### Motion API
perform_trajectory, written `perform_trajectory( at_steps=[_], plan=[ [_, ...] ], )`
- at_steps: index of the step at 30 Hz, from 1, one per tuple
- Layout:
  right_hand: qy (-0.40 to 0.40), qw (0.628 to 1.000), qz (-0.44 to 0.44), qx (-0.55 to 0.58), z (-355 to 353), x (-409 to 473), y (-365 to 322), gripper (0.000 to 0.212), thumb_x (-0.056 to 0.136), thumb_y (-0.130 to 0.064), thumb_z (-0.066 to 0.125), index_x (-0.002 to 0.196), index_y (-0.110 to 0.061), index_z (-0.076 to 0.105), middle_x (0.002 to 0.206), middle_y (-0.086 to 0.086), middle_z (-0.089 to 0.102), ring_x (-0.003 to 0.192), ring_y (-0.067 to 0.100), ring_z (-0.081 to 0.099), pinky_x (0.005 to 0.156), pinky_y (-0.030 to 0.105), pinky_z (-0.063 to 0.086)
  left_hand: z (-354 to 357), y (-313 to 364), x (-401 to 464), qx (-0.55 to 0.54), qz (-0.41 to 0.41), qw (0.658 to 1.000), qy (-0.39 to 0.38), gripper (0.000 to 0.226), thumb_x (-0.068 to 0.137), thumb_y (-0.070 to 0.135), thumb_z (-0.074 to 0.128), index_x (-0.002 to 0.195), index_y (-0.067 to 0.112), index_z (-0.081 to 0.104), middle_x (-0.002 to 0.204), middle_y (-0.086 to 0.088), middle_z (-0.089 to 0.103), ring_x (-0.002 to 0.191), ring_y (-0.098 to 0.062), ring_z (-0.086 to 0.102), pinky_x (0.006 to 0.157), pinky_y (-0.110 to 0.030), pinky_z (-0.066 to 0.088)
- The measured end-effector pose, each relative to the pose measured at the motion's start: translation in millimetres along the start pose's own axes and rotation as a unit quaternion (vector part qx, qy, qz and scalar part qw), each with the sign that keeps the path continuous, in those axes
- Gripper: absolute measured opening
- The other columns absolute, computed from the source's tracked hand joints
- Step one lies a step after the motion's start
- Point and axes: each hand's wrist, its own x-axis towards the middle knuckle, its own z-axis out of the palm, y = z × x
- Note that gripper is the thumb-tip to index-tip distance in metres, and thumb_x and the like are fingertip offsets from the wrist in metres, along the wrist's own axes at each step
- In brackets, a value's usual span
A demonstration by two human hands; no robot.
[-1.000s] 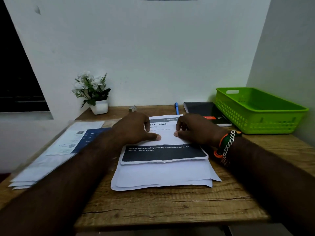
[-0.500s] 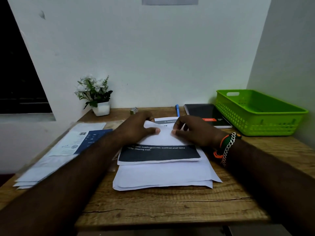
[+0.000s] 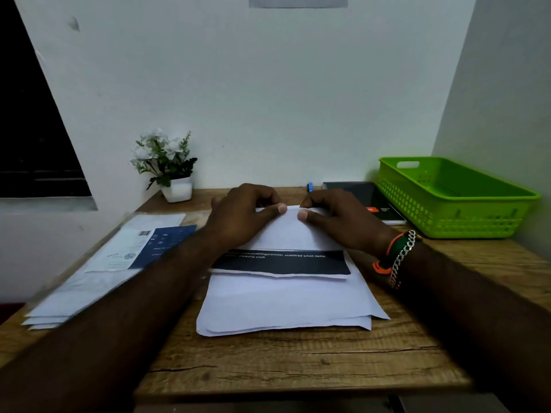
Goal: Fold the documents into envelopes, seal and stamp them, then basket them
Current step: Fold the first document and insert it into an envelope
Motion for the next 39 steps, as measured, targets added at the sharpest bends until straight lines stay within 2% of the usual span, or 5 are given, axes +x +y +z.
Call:
perform_trajectory(
  at_steps=[6,14,23,27,39],
  plan=[
    [-0.013,1.0,0.005,-0.014,-1.8,0.0,3.8,0.01,0.095,-0.024,0.069,0.088,-0.018,0.073,0.085,-0.013,0.069,0.081,-0.007,0.061,0.074,0.006,0.039,-30.2,-25.8,2.8,0.006,-0.019,0.996,-0.083,0.028,0.091,0.044,0.074,0.073,0.023,0.069,0.067,0.013,0.066,0.065,-0.002,0.056,0.068,-0.029,0.044],
    [0.009,0.999,0.036,-0.01,-12.9,0.2,17.8,0.017,0.094,-0.031,0.07,0.087,-0.016,0.075,0.087,-0.002,0.074,0.087,0.016,0.068,0.08,0.035,0.052,-31.2,-36.8,2.5,-0.073,-0.012,0.995,-0.067,0.012,0.088,0.034,0.08,0.085,0.022,0.079,0.083,0.005,0.077,0.078,-0.011,0.066,0.077,-0.035,0.053],
    [0.045,0.997,0.061,0.014,-24.1,-1.4,27.4,0.014,0.091,-0.02,0.073,0.078,-0.016,0.074,0.075,0.002,0.072,0.068,0.013,0.064,0.068,0.032,0.052,-31.1,-42.1,5.2,-0.055,-0.013,0.998,-0.005,0.008,0.086,0.028,0.082,0.083,0.021,0.079,0.084,0.009,0.077,0.085,-0.013,0.07,0.077,-0.03,0.05],
    [0.072,0.994,0.079,0.017,-29.6,-1.6,34.2,0.015,0.085,-0.03,0.074,0.08,-0.016,0.074,0.077,0.011,0.073,0.074,0.033,0.069,0.068,0.046,0.057,-34.9,-40.2,4.3,-0.051,-0.009,0.999,0.008,0.006,0.085,0.026,0.084,0.082,0.022,0.08,0.084,0.008,0.078,0.087,-0.013,0.072,0.081,-0.032,0.056],
    [0.016,1.0,-0.021,0.017,-30.8,-6.7,8.8,0.014,0.077,-0.003,0.075,0.079,-0.017,0.076,0.075,-0.012,0.073,0.072,0.015,0.069,0.068,0.022,0.052,-44.2,-17.9,-9.2,-0.071,0.017,0.996,-0.053,0.016,0.073,0.005,0.085,0.077,0.02,0.08,0.08,0.006,0.078,0.077,-0.011,0.075,0.073,-0.031,0.061]
  ],
)
